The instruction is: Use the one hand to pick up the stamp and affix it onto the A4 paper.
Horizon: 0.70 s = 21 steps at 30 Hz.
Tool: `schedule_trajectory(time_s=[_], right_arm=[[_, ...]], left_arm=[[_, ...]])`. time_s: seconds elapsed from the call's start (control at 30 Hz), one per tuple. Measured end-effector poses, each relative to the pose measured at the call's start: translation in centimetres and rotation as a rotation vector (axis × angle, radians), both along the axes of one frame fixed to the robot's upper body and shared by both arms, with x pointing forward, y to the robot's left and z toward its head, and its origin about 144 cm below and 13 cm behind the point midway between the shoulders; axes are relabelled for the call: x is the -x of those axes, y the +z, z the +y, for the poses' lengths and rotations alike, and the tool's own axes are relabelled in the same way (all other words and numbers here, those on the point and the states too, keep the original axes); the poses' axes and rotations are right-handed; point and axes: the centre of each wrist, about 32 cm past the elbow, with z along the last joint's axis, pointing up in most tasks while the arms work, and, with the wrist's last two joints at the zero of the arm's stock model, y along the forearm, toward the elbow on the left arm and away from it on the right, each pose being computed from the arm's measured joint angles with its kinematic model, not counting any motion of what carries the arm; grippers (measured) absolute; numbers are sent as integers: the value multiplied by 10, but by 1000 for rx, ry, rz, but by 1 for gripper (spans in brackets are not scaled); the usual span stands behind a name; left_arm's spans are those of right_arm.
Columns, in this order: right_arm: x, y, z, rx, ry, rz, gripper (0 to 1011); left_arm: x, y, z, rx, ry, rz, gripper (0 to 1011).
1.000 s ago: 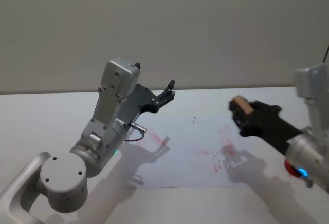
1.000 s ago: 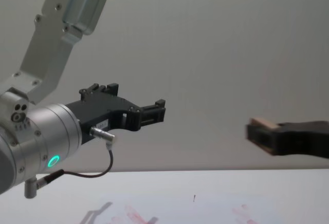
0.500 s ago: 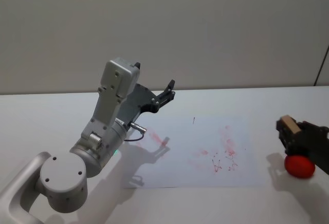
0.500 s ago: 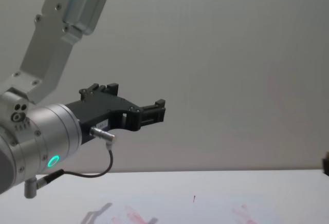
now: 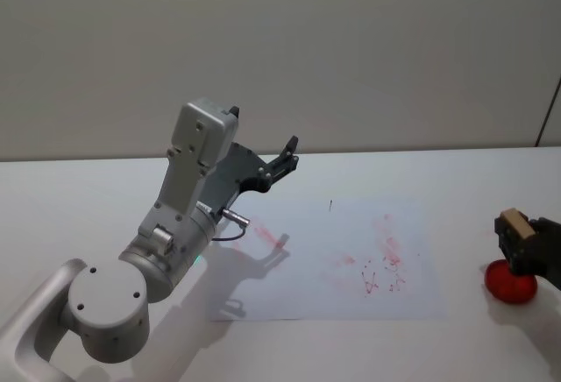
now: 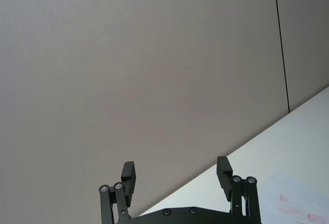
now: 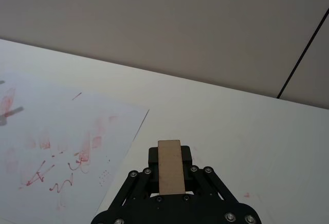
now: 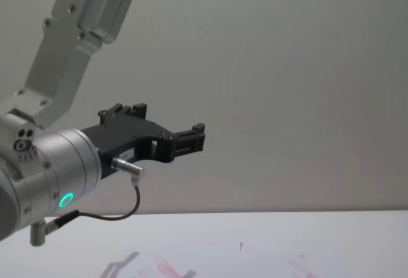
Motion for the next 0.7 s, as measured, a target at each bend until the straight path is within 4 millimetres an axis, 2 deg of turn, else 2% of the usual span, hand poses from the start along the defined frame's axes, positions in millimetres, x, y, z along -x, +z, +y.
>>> schedule_trajectory(time_s=[0.7], right_arm=[[5,-18,-5,45,-14,82,219]], left_arm=[[0,0,0,0,0,0,1001]])
